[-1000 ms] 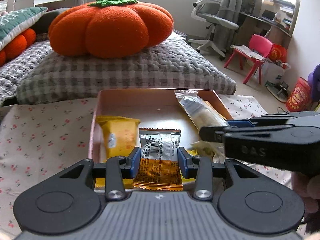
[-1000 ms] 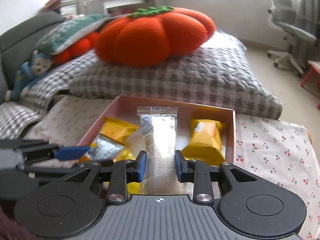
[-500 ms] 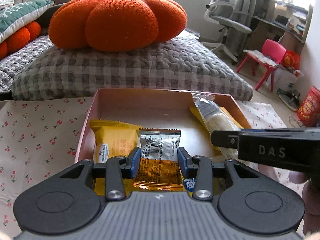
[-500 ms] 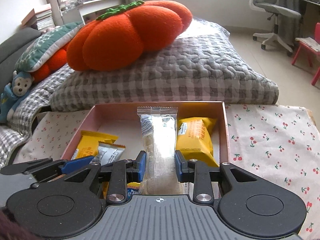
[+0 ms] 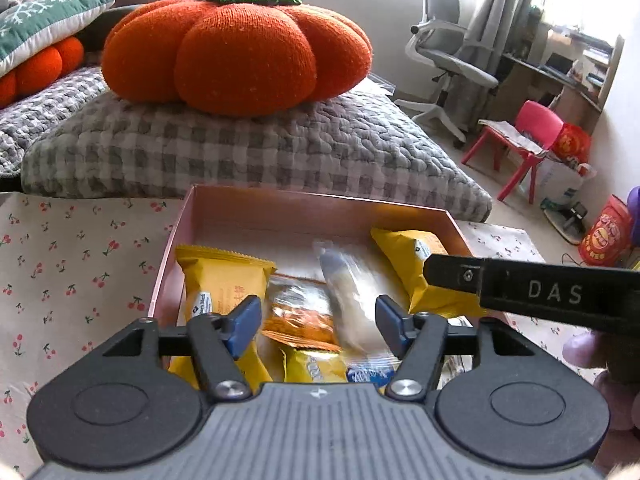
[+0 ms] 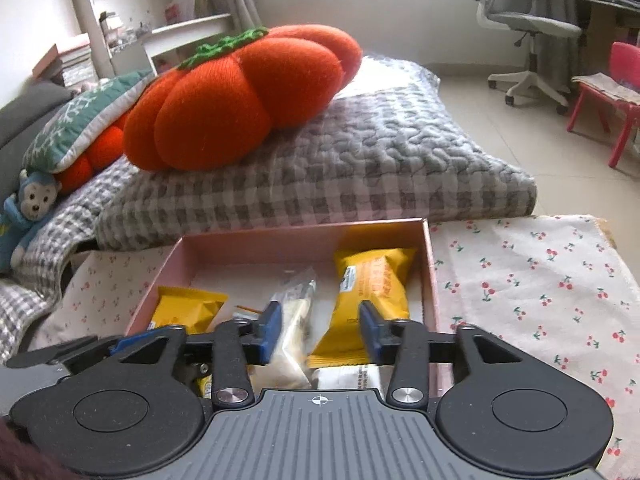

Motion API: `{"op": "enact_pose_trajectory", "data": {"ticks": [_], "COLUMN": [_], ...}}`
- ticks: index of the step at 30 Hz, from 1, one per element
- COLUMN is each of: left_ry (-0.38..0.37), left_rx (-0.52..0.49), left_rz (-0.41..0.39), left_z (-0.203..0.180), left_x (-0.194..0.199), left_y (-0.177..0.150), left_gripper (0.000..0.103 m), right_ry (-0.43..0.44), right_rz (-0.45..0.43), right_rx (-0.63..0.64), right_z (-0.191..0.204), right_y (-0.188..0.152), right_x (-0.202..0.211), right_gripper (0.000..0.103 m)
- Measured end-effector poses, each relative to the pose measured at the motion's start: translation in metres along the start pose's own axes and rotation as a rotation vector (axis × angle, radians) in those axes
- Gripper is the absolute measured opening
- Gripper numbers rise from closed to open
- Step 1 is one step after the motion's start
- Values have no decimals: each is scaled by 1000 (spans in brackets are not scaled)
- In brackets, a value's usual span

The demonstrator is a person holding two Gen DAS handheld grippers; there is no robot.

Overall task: Organize snacks
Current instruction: 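Carry both packets into the pink box and open both tools, then withdraw both open tools from the box back to the snack pile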

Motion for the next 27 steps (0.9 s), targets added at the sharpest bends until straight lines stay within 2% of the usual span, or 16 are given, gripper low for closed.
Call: {"op": "enact_pose_trajectory", "data": {"ticks": [1,5,7,16,24,27], "left_ry": [4,20,21,24,43,37], "left_rx": [-6,-42,-51,-84,-125,-130], "left_rz": [0,7,9,9,0,13], "left_z": [-1,-3,-2,3,9,11], "left_x": [1,8,13,36,61,67], "left_y": [0,-3,-5,-11,-19,-23], "left_gripper": [69,71,75,90,98,99], "right_ry": [-1,-4,1,32,48,59], "right_rz": [-4,0,0,-4,8,33], "right_rx": [2,17,23,66,131,143], "right_z": [0,1,3,13,28,32], "right_y": [0,1,1,-4,-17,-22], "right_x": [2,9,15,50,79,85], "right_gripper": [52,54,64,80,92,92]}}
Point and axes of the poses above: each gripper's, at about its wrist camera, not at the fingertips, and x roughly against the way its jaws point, z to its left, y to its top, the point moved 3 cm from there along -x, roughly the way its jaws point, and after that the axes turned 10 degrees about y, right-handed, at the moved point
